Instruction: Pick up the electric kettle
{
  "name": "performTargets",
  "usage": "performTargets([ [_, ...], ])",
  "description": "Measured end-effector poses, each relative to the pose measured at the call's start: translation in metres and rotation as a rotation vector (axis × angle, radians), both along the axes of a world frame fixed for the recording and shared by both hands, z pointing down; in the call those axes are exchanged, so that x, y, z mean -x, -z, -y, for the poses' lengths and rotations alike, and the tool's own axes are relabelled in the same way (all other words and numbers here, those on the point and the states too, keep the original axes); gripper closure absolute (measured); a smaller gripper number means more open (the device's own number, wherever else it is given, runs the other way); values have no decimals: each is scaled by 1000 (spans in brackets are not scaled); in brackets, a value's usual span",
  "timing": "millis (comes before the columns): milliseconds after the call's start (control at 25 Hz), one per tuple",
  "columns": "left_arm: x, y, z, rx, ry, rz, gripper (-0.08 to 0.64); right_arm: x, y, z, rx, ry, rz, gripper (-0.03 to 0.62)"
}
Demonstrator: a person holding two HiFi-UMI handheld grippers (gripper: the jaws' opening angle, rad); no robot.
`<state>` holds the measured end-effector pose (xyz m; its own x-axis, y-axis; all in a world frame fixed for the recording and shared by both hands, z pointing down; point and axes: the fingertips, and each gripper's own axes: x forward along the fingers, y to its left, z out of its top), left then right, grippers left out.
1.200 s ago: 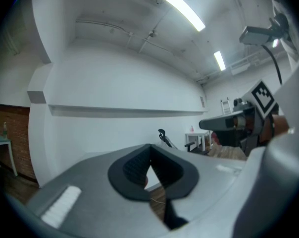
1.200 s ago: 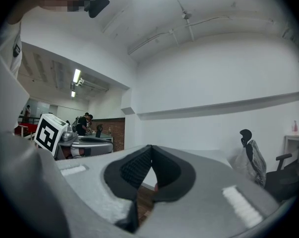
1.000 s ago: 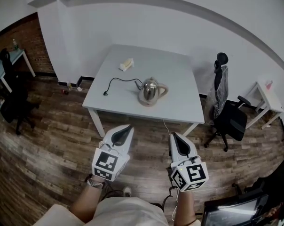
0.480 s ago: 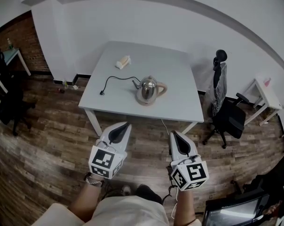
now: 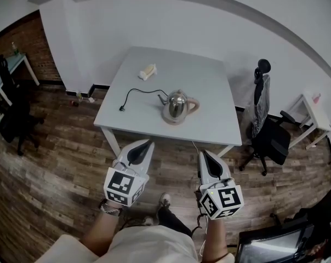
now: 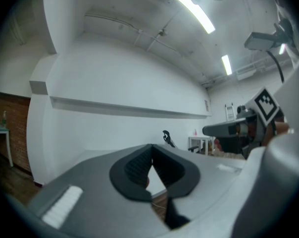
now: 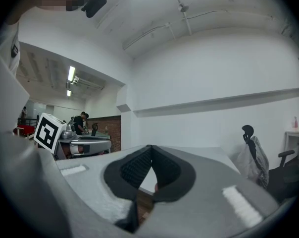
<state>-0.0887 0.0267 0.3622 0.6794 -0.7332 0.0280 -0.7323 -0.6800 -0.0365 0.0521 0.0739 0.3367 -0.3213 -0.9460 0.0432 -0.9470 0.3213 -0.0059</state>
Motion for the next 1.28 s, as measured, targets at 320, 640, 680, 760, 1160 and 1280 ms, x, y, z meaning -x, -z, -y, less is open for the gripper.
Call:
performTargets([
  [320,-11,0,29,-21,-2,25,552,-9,0,29,0,6,8,589],
  [640,-17,10,59,-39,10,34,552,-19,4,59,3,1,33,589],
  [680,-18,11,62,-39,14,33,552,-20,4,63,5,3,39,589],
  [760,-19,11,68,-39,22,33,552,-23,2,69,12,6,44,589],
  [1160,-27,3,96,-10,46,44,552,-41,-9,107,49,-6,87,589],
  [1280,-29,0,106,2,58,46,552,-49,-12,119,58,-7,87,589],
])
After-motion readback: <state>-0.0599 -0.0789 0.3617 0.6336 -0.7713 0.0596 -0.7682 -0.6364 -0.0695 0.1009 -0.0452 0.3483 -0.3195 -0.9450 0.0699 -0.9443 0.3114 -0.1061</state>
